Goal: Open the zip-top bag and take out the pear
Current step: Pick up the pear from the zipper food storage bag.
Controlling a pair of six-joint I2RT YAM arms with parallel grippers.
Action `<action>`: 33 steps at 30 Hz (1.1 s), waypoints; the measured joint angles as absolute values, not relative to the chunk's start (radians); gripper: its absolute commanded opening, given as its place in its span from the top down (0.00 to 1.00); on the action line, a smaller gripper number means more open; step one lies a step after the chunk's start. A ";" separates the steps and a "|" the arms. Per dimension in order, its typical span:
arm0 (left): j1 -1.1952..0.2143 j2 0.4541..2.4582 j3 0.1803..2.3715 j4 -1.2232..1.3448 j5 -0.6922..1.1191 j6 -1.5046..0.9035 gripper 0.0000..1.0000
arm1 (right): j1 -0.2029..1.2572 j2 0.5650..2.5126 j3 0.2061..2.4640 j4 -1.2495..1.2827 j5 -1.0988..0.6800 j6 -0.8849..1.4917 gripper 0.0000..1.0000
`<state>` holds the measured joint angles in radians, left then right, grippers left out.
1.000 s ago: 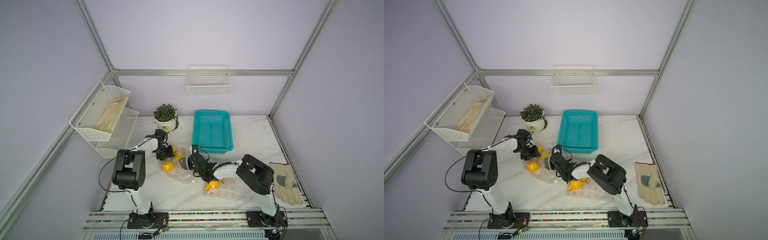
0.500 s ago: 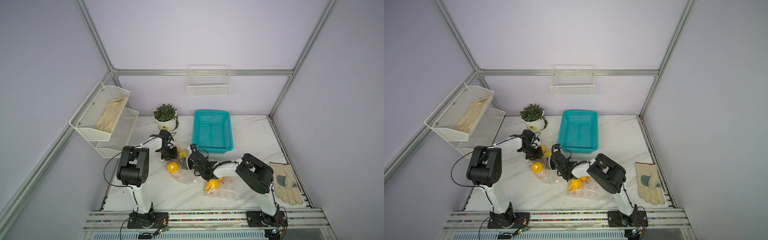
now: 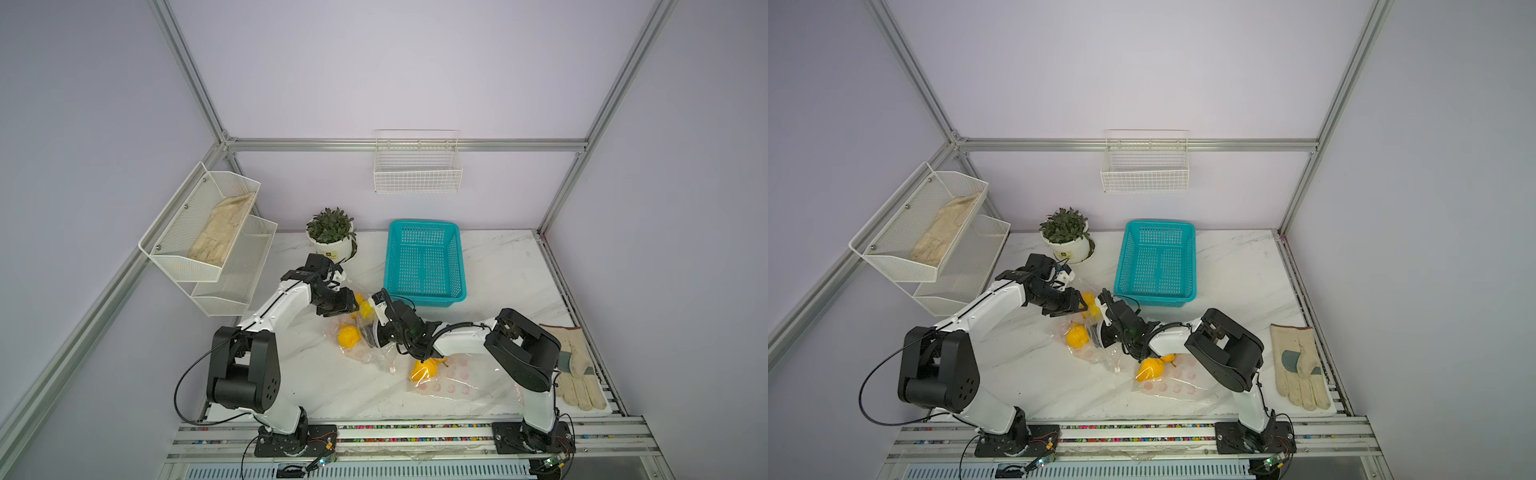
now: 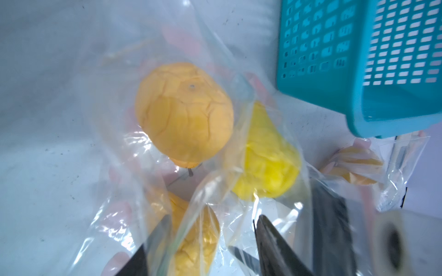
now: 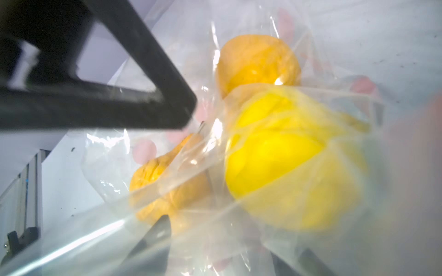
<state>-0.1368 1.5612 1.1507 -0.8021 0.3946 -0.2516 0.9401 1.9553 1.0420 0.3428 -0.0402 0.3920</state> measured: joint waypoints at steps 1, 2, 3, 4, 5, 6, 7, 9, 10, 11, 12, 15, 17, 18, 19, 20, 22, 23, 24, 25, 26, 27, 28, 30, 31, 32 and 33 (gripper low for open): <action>-0.137 1.554 1.155 -0.806 0.388 -0.254 0.43 | 0.941 1.949 1.026 0.344 -0.021 0.377 0.33; -0.137 1.554 1.164 -0.810 0.383 -0.256 0.43 | 0.943 1.941 1.007 0.347 -0.003 0.362 0.33; -0.137 1.555 1.174 -0.813 0.380 -0.260 0.43 | 0.943 1.933 0.988 0.349 0.015 0.350 0.33; -0.137 1.556 1.187 -0.816 0.378 -0.264 0.43 | 0.943 1.922 0.967 0.351 0.035 0.332 0.33; -0.137 1.558 1.205 -0.822 0.377 -0.270 0.43 | 0.943 1.914 0.949 0.353 0.049 0.313 0.33; -0.137 1.560 1.224 -0.825 0.377 -0.271 0.44 | 0.943 1.908 0.937 0.355 0.059 0.299 0.33; -0.138 1.562 1.247 -0.825 0.377 -0.275 0.44 | 0.943 1.902 0.927 0.359 0.066 0.279 0.33; -0.144 1.580 1.297 -0.823 0.377 -0.279 0.47 | 0.943 1.893 0.913 0.372 0.073 0.244 0.34; -0.150 1.595 1.320 -0.820 0.377 -0.282 0.49 | 0.943 1.890 0.909 0.379 0.073 0.226 0.34; -0.159 1.616 1.341 -0.815 0.378 -0.289 0.50 | 0.944 1.888 0.905 0.386 0.073 0.213 0.34; -0.173 1.644 1.364 -0.811 0.379 -0.295 0.51 | 0.944 1.887 0.902 0.392 0.074 0.197 0.34; -0.224 1.737 1.401 -0.799 0.379 -0.324 0.58 | 0.944 1.885 0.897 0.400 0.076 0.168 0.35; -0.255 1.797 1.406 -0.797 0.377 -0.341 0.61 | 0.944 1.882 0.891 0.403 0.082 0.157 0.35; -0.268 1.825 1.406 -0.799 0.377 -0.351 0.63 | 0.944 1.881 0.890 0.405 0.085 0.152 0.35; -0.278 1.850 1.406 -0.802 0.371 -0.358 0.64 | 0.944 1.881 0.888 0.406 0.088 0.150 0.35; -0.284 1.872 1.406 -0.802 0.363 -0.363 0.64 | 0.944 1.881 0.885 0.412 0.092 0.147 0.35; -0.285 1.900 1.406 -0.802 0.345 -0.368 0.65 | 0.944 1.881 0.878 0.423 0.097 0.146 0.35; -0.284 1.909 1.406 -0.802 0.335 -0.373 0.66 | 0.944 1.881 0.875 0.428 0.101 0.144 0.35; -0.282 1.913 1.406 -0.802 0.330 -0.374 0.66 | 0.944 1.881 0.871 0.432 0.104 0.142 0.35; -0.282 1.917 1.406 -0.802 0.325 -0.374 0.67 | 0.944 1.881 0.869 0.435 0.108 0.139 0.35; -0.281 1.920 1.406 -0.802 0.321 -0.374 0.68 | 0.944 1.881 0.866 0.440 0.111 0.136 0.35; -0.281 1.922 1.405 -0.802 0.317 -0.374 0.68 | 0.944 1.881 0.865 0.444 0.114 0.133 0.35; -0.281 1.924 1.404 -0.802 0.316 -0.373 0.69 | 0.944 1.881 0.865 0.449 0.115 0.131 0.36; -0.282 1.926 1.395 -0.797 0.312 -0.372 0.70 | 0.944 1.881 0.865 0.466 0.109 0.125 0.38; -0.282 1.926 1.385 -0.795 0.310 -0.370 0.70 | 0.943 1.881 0.864 0.480 0.093 0.121 0.39; -0.282 1.926 1.374 -0.793 0.310 -0.369 0.71 | 0.943 1.881 0.862 0.500 0.069 0.115 0.41; -0.282 1.926 1.362 -0.792 0.309 -0.366 0.72 | 0.943 1.881 0.860 0.517 0.044 0.109 0.45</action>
<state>-0.2817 1.9263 1.3624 -0.7921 0.3088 -0.3664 0.9432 1.8809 0.8597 0.5167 0.0437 0.1085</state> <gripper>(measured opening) 0.292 0.594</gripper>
